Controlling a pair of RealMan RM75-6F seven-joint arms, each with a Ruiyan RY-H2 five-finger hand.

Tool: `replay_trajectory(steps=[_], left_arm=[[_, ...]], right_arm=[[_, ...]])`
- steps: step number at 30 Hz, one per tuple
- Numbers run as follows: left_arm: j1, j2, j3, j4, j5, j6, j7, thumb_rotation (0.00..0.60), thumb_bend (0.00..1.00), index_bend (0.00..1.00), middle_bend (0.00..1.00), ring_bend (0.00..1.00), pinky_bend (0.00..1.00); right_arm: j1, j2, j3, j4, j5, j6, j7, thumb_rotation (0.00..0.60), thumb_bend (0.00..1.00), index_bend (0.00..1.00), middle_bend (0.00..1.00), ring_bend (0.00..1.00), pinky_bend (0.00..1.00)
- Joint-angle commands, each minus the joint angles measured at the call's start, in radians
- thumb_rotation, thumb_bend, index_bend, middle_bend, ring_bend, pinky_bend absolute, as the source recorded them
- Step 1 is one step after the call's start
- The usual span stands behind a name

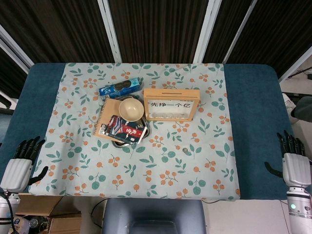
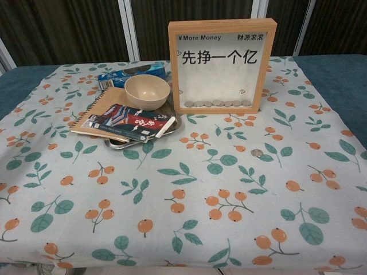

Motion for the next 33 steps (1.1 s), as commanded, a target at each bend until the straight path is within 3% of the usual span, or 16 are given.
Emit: replay_trajectory(steps=[1,7,16,22,27,33], left_arm=[[-0.001,-0.002,-0.001,0.002,-0.001,-0.001,0.0,0.6,0.33,0.0,0.0,0.0,0.0],[0.001,-0.004,0.004,0.0,0.007,0.004,0.007,0.6,0.33,0.0,0.0,0.0,0.0],[0.007,0.002,0.007,0.0,0.007,0.008,-0.002,0.6,0.33,0.0,0.0,0.0,0.0],[0.012,-0.004,0.009,0.01,0.009,0.017,-0.006,0.6,0.33,0.0,0.0,0.0,0.0],[0.015,-0.011,0.01,0.02,-0.003,0.007,-0.004,0.6,0.33,0.0,0.0,0.0,0.0],[0.015,-0.016,0.01,0.029,-0.007,0.002,-0.001,0.6,0.33,0.0,0.0,0.0,0.0]], right_arm=[[0.001,-0.007,0.0,0.012,-0.005,-0.005,0.0,0.6,0.36,0.0,0.0,0.0,0.0],[0.012,-0.012,-0.004,0.007,-0.042,-0.004,-0.018,0.6,0.36,0.0,0.0,0.0,0.0],[0.083,-0.04,-0.01,-0.05,-0.102,-0.063,-0.163,0.6,0.36,0.0,0.0,0.0,0.0],[0.187,-0.107,0.007,-0.053,-0.154,-0.134,-0.342,0.6,0.36,0.0,0.0,0.0,0.0],[0.259,-0.176,0.016,-0.067,-0.126,-0.232,-0.435,0.6,0.36,0.0,0.0,0.0,0.0],[0.312,-0.291,0.021,0.012,-0.074,-0.3,-0.507,0.6,0.36,0.0,0.0,0.0,0.0]])
